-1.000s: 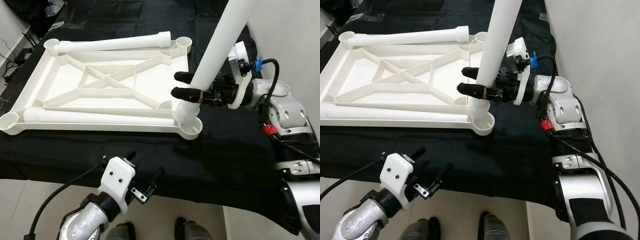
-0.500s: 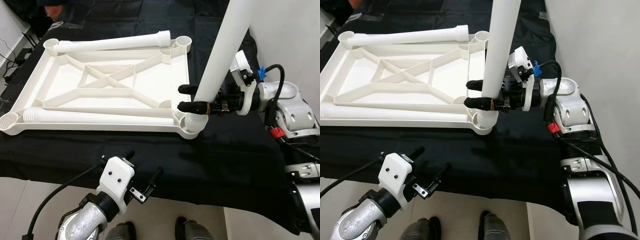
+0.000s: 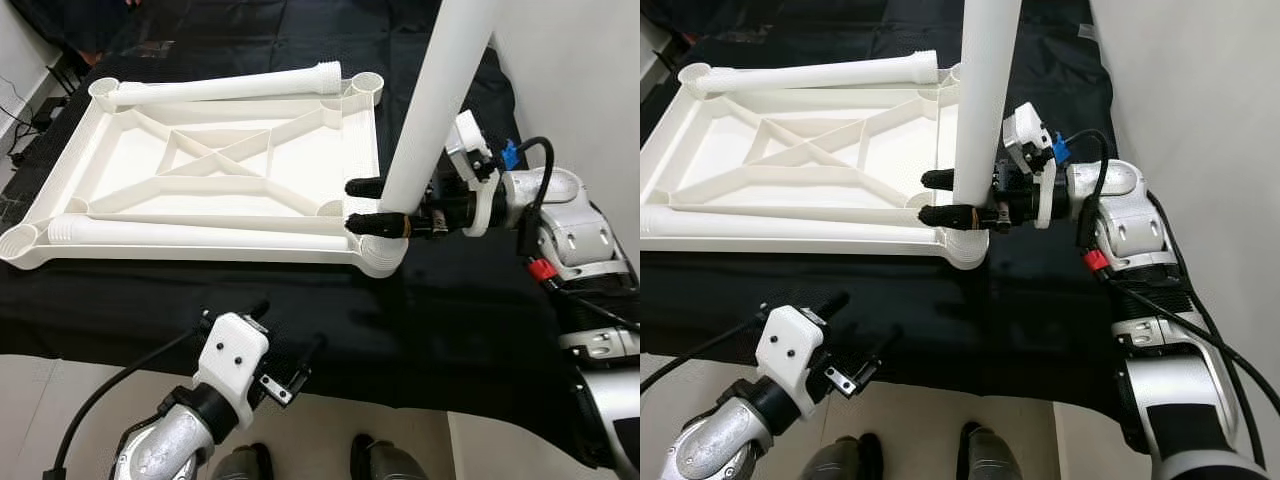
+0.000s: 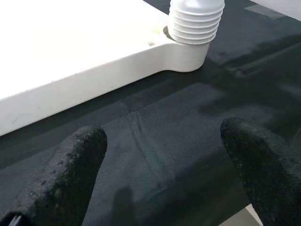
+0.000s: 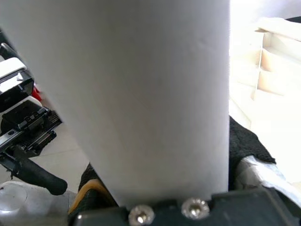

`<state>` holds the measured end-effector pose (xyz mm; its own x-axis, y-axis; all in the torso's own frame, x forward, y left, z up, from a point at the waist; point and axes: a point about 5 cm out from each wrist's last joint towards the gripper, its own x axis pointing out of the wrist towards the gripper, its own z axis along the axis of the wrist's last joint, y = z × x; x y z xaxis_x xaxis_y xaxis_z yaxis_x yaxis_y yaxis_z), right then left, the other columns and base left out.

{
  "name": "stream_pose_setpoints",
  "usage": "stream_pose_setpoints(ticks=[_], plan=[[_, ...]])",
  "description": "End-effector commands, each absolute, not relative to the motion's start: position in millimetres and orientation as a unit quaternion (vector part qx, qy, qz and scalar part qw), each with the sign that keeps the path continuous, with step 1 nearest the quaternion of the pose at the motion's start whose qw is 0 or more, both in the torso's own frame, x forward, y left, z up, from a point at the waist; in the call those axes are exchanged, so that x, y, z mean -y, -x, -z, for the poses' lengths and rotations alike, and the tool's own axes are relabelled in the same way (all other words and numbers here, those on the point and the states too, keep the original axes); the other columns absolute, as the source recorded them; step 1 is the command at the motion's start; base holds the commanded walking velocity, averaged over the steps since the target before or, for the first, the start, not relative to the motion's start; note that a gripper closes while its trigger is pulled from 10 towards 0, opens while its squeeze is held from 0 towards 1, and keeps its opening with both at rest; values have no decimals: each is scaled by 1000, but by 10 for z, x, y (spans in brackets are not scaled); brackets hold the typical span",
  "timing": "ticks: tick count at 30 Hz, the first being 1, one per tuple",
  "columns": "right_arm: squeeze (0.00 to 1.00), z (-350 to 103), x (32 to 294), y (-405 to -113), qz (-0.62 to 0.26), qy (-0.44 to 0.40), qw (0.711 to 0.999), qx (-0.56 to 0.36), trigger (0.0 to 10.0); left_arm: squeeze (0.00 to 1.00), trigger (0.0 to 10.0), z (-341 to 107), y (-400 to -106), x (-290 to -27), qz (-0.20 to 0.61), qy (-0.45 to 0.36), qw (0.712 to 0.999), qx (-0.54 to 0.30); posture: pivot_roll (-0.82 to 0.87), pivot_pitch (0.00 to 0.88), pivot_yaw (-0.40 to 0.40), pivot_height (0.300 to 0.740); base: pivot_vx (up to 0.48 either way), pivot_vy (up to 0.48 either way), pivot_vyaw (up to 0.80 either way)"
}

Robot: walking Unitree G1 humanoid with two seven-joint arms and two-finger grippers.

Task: Building children table

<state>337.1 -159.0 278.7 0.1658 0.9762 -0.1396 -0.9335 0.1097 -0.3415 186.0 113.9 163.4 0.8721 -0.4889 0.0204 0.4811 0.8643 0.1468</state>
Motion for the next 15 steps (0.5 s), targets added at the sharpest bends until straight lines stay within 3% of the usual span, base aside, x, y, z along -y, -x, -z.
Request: stream_pose_setpoints(ticks=[1, 15], plan=[[0, -2704, 1522, -3396, -644, 174, 743, 51, 10000, 0, 10000, -1603, -1823, -1158, 255, -73, 964, 14, 20, 290, 13, 740, 0, 0, 0], [0, -2686, 1557, -3457, -630, 173, 756, 44, 10000, 0, 10000, -1616, -1813, -1156, 254, -73, 964, 14, 22, 301, 10, 740, 0, 0, 0]])
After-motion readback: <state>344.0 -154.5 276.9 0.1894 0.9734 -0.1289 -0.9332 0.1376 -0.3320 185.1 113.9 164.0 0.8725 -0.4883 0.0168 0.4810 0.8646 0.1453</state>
